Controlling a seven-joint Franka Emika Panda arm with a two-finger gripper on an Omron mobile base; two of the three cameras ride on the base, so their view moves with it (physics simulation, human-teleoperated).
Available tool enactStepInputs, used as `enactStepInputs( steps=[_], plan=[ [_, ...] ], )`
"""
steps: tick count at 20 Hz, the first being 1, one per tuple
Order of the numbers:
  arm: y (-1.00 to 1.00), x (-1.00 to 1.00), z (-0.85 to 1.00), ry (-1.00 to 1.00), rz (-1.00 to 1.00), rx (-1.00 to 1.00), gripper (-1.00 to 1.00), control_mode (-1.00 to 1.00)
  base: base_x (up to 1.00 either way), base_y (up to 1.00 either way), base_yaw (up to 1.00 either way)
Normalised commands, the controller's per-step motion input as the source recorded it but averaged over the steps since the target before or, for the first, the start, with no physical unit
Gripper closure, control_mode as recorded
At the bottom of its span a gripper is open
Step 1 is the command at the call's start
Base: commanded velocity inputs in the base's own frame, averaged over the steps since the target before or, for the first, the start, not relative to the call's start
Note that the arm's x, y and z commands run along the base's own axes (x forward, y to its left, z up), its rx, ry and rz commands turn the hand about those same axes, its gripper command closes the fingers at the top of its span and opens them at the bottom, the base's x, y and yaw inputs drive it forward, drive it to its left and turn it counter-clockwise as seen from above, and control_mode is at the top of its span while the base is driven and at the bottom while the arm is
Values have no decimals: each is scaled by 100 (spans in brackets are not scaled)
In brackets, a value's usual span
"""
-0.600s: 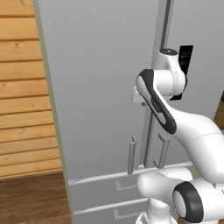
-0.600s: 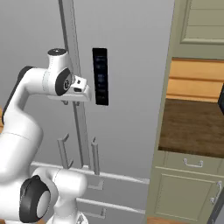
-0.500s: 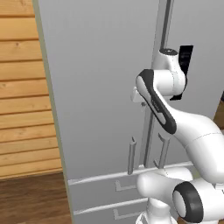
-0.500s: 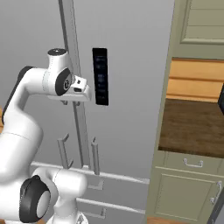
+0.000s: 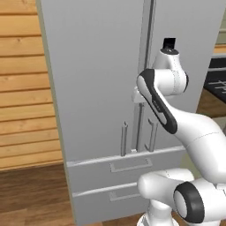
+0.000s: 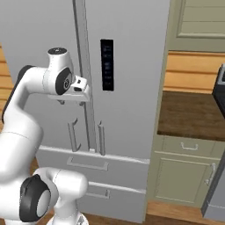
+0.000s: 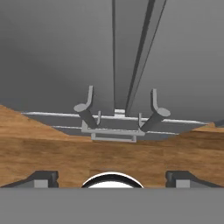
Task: Take the strawberry from the fridge and place it on top of the pancake, located on the dining counter.
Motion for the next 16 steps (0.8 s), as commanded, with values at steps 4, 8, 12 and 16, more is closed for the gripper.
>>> enactStepInputs(
  steps=[4,8,12,16],
  plan=[
    [0,0,0,0,0,0,-100,100,-65,-22,-4],
    [0,0,0,0,0,0,-100,100,-76,-21,-4],
    [0,0,0,0,0,0,-100,100,-68,-20,-5],
    [-13,-2,-20,2,-2,1,-100,-100,-7,-4,-1]
  ],
)
